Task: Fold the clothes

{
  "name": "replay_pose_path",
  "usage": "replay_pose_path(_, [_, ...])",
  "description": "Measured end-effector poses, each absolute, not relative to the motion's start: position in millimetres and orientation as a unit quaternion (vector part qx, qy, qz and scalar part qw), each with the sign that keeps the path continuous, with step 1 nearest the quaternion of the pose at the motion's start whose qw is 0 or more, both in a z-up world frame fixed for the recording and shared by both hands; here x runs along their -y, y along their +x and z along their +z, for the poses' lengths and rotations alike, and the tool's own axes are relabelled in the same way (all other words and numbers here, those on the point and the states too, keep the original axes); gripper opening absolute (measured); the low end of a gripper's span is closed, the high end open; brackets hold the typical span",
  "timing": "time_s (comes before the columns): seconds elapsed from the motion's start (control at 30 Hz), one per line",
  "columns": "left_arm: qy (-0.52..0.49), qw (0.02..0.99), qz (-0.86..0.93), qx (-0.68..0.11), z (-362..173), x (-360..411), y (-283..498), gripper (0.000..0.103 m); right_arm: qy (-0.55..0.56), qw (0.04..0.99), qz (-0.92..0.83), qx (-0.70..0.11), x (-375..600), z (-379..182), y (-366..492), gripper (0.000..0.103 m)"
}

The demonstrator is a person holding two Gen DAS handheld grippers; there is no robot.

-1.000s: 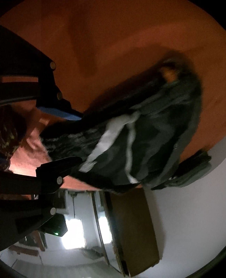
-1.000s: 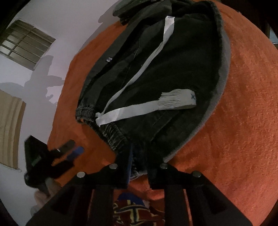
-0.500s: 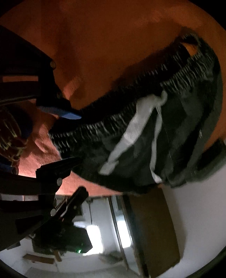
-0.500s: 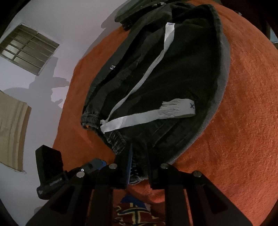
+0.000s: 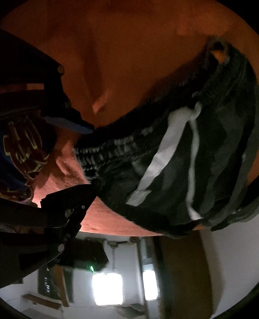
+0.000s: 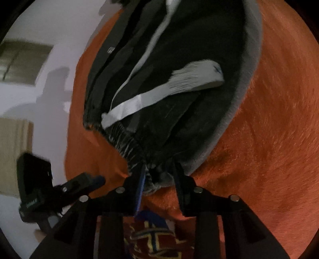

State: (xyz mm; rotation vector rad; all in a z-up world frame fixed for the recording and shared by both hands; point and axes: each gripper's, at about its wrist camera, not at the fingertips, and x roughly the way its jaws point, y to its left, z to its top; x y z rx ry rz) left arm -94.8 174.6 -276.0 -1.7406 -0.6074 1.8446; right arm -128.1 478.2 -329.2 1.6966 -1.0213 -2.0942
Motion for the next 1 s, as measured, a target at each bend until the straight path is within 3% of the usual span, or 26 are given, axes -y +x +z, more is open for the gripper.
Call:
replay_pose_path(0.03, [-0.641, 0.260, 0.684, 0.234, -276.2, -167.7, -95.9, 0.055, 0.582, 0.127, -0.712, 0.371, -481.2, -335.1, -127.7, 0.047])
replay_pose_path(0.1, [-0.637, 0.250, 0.685, 0.248, -278.0, -155.4, -97.5, 0.055, 0.583, 0.121, -0.693, 0.407, -487.6, -343.3, -124.4, 0.052])
replay_pose_path(0.3, [-0.630, 0.235, 0.679, 0.294, -283.5, -121.7, -101.6, 0.055, 0.613, 0.075, -0.668, 0.415, -490.5, -344.8, -111.7, 0.053])
replay_pose_path(0.5, [-0.619, 0.238, 0.674, 0.325, -276.8, -101.7, -106.3, 0.055, 0.597, 0.103, -0.645, 0.467, -475.9, -363.4, -117.3, 0.058])
replay_pose_path(0.57, [-0.613, 0.238, 0.674, 0.337, -275.9, -94.8, -108.1, 0.055, 0.587, 0.107, -0.656, 0.462, -470.4, -364.3, -122.2, 0.050])
replay_pose_path(0.6, [-0.611, 0.237, 0.673, 0.343, -276.5, -91.2, -108.6, 0.055, 0.581, 0.111, -0.665, 0.457, -467.6, -363.0, -123.9, 0.020])
replay_pose_path(0.63, [-0.608, 0.237, 0.672, 0.352, -278.8, -87.1, -108.5, 0.055, 0.577, 0.113, -0.676, 0.444, -465.9, -358.8, -124.1, 0.016])
replay_pose_path(0.73, [-0.597, 0.235, 0.663, 0.385, -288.3, -75.5, -106.4, 0.055, 0.558, 0.119, -0.702, 0.426, -460.3, -338.4, -118.5, 0.011])
replay_pose_path(1.0, [-0.577, 0.278, 0.619, 0.455, -290.6, -82.7, -103.3, 0.055, 0.510, 0.191, -0.707, 0.451, -424.8, -266.5, -90.4, 0.010])
